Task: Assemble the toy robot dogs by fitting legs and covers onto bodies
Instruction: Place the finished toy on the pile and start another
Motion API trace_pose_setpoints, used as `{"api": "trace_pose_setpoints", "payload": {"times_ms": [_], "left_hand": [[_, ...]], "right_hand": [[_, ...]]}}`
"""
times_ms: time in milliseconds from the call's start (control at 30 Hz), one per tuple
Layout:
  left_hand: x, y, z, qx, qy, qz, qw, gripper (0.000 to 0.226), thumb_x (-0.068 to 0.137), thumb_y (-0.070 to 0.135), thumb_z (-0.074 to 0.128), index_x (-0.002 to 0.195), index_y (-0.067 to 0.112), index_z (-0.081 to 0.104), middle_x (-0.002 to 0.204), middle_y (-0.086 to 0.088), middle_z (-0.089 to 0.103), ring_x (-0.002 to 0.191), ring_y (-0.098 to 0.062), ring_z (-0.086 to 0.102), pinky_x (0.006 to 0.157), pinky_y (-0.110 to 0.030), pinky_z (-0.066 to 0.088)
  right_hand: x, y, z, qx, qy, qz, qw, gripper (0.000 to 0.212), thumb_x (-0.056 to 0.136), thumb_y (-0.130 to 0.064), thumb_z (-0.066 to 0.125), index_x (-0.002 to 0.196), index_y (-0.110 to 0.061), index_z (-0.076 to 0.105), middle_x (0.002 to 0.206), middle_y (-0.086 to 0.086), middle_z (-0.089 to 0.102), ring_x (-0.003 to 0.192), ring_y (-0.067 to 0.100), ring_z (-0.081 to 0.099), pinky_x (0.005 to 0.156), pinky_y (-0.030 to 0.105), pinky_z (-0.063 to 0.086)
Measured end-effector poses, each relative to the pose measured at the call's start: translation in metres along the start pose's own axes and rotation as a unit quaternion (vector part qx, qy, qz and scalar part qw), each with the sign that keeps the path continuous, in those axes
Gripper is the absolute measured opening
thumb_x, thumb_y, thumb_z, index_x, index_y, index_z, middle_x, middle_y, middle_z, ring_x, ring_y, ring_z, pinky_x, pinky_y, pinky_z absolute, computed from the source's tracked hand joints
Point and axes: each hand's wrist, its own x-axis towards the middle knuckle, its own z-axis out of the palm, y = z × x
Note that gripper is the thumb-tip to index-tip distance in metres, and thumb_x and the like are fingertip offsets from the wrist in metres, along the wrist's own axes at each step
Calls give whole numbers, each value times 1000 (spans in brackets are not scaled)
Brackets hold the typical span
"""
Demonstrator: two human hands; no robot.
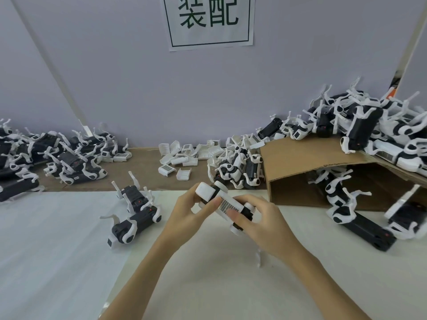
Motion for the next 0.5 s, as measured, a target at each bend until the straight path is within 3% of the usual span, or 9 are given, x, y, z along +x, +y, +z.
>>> {"api": "trace_pose_setpoints", "payload": {"times_ms": [133,233,300,367,433,500], "left_hand": [[-1,-2,-1,2,-14,-26,1000,12,103,34,70,102,22,71,87,13,68,84,1,60,78,-10,45],[-3,0,1,16,-15,-46,999,12,102,42,69,96,32,67,88,15,67,89,-4,60,82,-16,46],[-4,-1,5,126,23,-21,991,19,99,56,66,101,37,67,99,17,66,107,-9,57,95,-26,44],[-4,1,6,212,40,25,976,38,92,69,58,118,42,62,117,24,61,122,-3,48,102,-28,40],[-3,7,0,101,-31,-6,994,47,90,69,57,132,47,57,127,28,62,120,3,54,96,-25,45],[-3,10,-3,-17,-95,-29,995,38,92,62,63,125,44,63,116,19,71,103,-2,66,87,-21,49]], "right_hand": [[0,2,8,61,-9,37,997,20,104,-37,58,108,-26,74,100,-10,74,107,9,65,91,25,50],[2,8,9,43,-25,43,998,22,106,-33,56,107,-25,76,98,-11,76,101,3,66,85,14,46],[4,10,5,73,-44,68,994,25,107,-34,55,103,-26,77,94,-13,77,95,3,68,83,14,45],[5,11,1,165,-72,127,975,35,107,-39,53,95,-18,78,88,-6,74,86,13,66,80,21,45],[5,11,-1,300,-100,202,927,41,102,-41,56,93,-9,80,89,11,74,84,24,68,85,37,50],[5,13,1,382,-115,238,886,39,93,-42,62,92,-8,83,89,18,74,83,27,72,95,52,54]]}}
